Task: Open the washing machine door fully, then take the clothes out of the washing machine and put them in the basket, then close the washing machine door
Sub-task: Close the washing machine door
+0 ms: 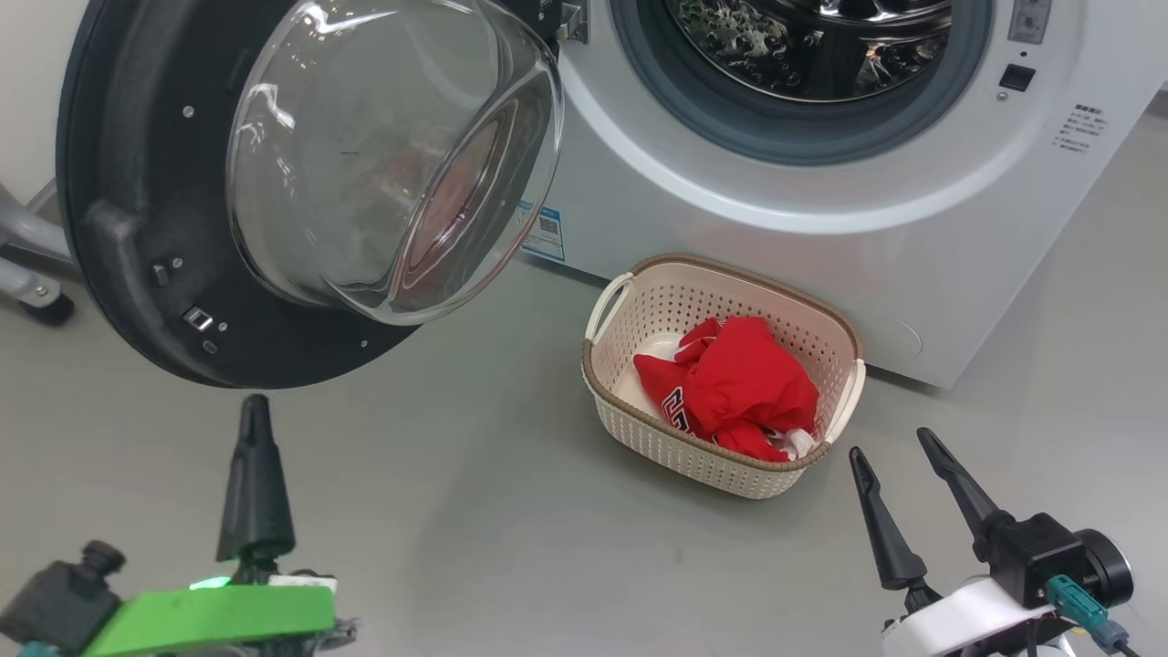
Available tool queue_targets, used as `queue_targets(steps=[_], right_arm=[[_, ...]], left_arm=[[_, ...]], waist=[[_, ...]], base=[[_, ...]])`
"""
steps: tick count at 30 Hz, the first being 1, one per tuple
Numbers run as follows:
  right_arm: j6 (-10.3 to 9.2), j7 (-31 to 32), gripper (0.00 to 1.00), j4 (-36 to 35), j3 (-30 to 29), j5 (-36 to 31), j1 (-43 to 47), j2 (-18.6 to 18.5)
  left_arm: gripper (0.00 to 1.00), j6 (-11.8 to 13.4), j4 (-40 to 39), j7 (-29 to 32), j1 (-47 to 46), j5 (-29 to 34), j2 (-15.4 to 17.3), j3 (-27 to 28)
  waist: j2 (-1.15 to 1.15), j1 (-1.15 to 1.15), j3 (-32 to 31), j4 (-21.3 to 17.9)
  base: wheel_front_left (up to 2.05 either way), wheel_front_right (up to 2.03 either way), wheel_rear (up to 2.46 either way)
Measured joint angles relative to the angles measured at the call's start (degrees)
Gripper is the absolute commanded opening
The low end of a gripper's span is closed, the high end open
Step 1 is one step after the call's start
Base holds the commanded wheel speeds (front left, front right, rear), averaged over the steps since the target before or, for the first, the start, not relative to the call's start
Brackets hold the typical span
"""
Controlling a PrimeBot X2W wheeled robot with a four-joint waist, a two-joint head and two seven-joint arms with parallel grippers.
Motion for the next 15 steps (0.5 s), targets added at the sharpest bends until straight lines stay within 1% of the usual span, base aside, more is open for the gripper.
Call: queue_targets(steps=[2, 3, 7, 11, 12, 15], right_arm=[[0.0, 0.05, 1.0, -0.11, 0.01, 0.0, -0.11, 0.0], [0.0, 0.05, 1.0, -0.11, 0.01, 0.0, -0.11, 0.0], [0.0, 0.13, 1.0, -0.48, -0.09, 0.0, -0.32, -0.23], [0.0, 0.53, 1.0, -1.02, -0.36, 0.0, -0.7, -0.65], [0.0, 0.55, 1.0, -1.29, -0.62, 0.0, -0.85, -0.75], [0.0, 0.56, 1.0, -1.79, -0.99, 0.0, -0.94, -1.4]], left_arm=[[0.0, -1.04, -1.78, -0.02, -0.68, -4.86, 0.0, 1.92], [0.0, -1.04, -1.78, -0.02, -0.68, -4.86, 0.0, 1.92], [0.0, -2.63, -4.86, -0.19, -3.61, -10.7, -0.05, 6.57], [0.0, -3.63, -6.3, -0.19, -6.48, -13.61, -0.16, 11.96], [0.0, -3.87, -6.43, -0.19, -7.36, -15.14, -0.16, 13.26], [0.0, -4.01, -5.97, -0.19, -9.99, -17.2, -0.02, 17.82]], waist=[[0.0, 0.0, 0.22, -0.55], [0.0, 0.0, 0.22, -0.55], [0.0, 0.0, 0.83, -1.74], [0.0, 0.0, 1.77, -2.87], [0.0, 0.0, 2.07, -3.12], [0.0, 0.0, 3.08, -3.81]], base=[[0.0, 0.0, 0.0], [0.0, 0.0, 0.0], [0.0, 0.0, 0.0], [0.0, 0.0, 0.0], [0.0, 0.0, 0.0], [0.0, 0.0, 0.0]])
